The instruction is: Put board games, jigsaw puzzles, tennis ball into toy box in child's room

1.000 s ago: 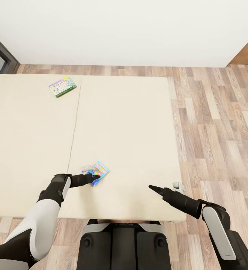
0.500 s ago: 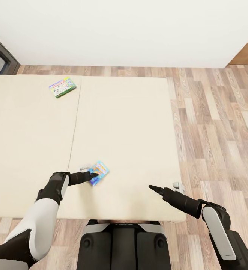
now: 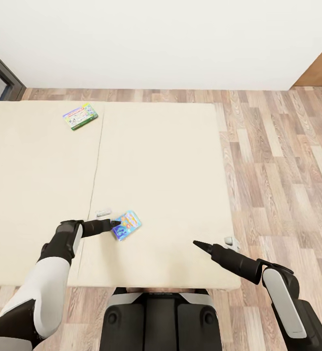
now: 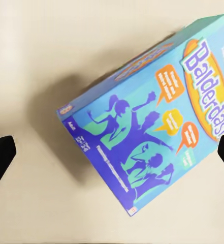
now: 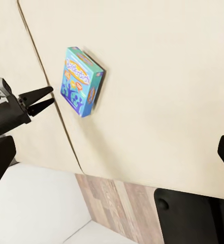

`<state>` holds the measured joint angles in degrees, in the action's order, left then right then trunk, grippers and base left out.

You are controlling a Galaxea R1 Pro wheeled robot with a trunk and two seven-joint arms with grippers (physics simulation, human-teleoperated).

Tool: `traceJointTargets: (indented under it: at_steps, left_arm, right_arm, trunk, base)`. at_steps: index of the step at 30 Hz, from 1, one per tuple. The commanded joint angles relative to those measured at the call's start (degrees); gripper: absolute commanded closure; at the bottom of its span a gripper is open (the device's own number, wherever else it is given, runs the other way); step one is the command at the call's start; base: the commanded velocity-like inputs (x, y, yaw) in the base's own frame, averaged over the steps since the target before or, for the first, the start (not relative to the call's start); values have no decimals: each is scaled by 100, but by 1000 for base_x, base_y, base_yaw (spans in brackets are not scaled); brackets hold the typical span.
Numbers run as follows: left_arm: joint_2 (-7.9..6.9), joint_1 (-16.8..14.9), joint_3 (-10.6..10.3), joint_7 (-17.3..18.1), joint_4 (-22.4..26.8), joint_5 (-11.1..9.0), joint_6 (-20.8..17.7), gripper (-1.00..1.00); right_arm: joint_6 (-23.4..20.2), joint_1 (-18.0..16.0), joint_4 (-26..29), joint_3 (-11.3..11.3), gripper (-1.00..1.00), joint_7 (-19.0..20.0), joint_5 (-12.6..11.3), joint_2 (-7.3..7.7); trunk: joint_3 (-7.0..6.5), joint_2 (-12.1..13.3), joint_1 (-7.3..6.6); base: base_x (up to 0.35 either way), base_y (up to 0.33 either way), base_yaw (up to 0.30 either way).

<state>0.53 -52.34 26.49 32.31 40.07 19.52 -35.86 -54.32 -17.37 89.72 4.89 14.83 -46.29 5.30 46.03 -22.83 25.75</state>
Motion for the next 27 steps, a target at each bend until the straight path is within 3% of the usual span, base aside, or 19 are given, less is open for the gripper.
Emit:
traceJointTargets:
  at_steps: [1, 5, 11, 27]
  left_arm:
    - [-5, -4, 31, 51, 7, 55, -24, -100]
    - [-35, -4, 27, 49, 9, 65, -19, -100]
    - [40, 192, -17, 94, -90, 38, -59, -100]
    - [-3, 154, -8, 4, 18, 113, 51, -100]
  right_arm:
    - [-24, -3, 2, 7, -100, 55, 50, -1]
    - [-4, -3, 0, 4, -100, 50, 50, -2]
    - [141, 11, -113, 23, -100, -67, 92, -39]
    - [261, -12, -181, 38, -100, -16, 93, -47]
  trunk:
    - [6, -9, 3]
    - [4, -9, 3]
    - [4, -9, 3]
    - [4, -9, 3]
  base:
    - [0, 0, -3]
    - [0, 0, -1]
    - [0, 0, 0]
    - [0, 0, 0]
